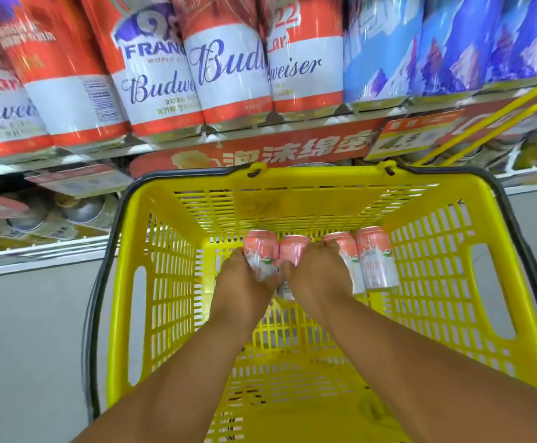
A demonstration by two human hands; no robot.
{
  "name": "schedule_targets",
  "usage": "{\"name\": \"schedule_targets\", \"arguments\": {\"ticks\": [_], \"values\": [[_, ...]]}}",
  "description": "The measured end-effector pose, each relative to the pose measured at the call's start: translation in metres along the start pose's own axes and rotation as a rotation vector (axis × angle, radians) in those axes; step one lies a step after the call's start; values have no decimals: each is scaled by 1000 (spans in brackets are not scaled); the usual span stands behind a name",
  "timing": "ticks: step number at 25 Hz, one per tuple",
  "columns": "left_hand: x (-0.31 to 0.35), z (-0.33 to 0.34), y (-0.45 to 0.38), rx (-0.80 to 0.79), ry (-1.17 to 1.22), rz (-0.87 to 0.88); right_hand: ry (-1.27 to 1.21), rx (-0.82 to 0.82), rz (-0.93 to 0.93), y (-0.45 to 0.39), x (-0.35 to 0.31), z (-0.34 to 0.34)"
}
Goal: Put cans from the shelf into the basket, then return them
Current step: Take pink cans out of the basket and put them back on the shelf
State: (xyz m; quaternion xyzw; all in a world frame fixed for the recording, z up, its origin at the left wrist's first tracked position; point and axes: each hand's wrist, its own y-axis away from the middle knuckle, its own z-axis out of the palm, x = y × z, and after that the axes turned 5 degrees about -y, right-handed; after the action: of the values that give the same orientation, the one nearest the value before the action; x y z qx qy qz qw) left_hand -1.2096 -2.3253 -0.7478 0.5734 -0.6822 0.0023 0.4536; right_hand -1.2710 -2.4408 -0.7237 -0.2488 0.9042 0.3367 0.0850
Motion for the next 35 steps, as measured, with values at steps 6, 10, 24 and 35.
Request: {"name": "schedule_targets", "arguments": {"ticks": [6, 10, 24, 35], "values": [[9, -14, 13, 15, -25, -125, -513, -133, 210, -1, 4, 2], [17, -27, 17, 32, -27, -130, -610, -60, 148, 11, 12, -4], [82, -95, 92, 88, 124, 17, -785, 79, -93, 94, 21, -102], [164, -178, 153, 172, 240, 129, -920, 178, -244, 156, -29, -201]]}}
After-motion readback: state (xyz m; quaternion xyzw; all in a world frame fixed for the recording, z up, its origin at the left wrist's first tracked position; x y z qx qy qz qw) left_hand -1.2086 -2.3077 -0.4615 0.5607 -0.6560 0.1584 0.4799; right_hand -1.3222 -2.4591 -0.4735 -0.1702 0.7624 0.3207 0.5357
